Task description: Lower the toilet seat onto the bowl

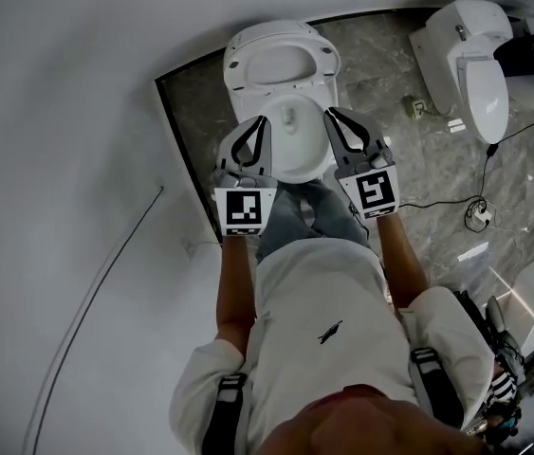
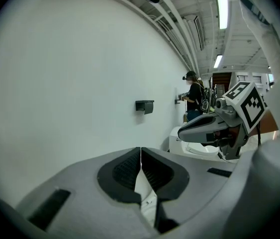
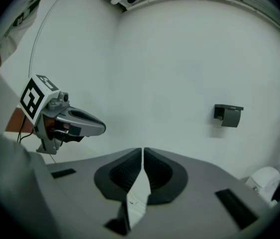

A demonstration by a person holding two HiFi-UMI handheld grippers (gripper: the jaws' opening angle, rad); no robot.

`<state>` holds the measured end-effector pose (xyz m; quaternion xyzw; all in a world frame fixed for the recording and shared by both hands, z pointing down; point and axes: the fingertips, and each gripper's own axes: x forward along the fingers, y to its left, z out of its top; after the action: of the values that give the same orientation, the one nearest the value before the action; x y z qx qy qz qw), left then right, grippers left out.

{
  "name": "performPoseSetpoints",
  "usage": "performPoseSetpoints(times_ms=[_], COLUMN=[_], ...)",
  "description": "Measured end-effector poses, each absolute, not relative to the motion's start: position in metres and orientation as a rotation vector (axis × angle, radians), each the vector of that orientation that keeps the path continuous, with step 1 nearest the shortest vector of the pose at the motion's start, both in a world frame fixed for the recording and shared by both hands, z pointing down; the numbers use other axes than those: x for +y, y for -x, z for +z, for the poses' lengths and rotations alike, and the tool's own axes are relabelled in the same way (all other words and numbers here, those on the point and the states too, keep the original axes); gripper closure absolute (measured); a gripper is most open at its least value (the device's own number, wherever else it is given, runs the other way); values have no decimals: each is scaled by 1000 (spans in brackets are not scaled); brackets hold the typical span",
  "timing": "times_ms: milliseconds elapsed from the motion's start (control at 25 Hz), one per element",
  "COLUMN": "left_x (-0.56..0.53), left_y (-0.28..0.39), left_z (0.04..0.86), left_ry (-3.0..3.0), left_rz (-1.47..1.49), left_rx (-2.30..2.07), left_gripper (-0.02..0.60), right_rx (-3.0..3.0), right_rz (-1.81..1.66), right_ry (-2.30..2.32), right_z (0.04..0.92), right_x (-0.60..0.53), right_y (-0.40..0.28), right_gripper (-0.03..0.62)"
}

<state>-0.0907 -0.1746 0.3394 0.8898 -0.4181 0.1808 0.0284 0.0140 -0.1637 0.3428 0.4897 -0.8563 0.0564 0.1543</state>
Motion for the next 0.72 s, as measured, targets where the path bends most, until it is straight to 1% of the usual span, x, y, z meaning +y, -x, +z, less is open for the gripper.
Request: performPoseSetpoints(times_ms=[720], left_x=[-227], left_y=[92], left_z=[389], left_ry=[-2761], left_rz=[561], left_rx=[-1186], left_gripper=[554], right_rx=[-2351], right_rz=[187], right_ry=[-1414], right_z=[398], right_x=[-211], right_y=[-1], right_gripper=[560])
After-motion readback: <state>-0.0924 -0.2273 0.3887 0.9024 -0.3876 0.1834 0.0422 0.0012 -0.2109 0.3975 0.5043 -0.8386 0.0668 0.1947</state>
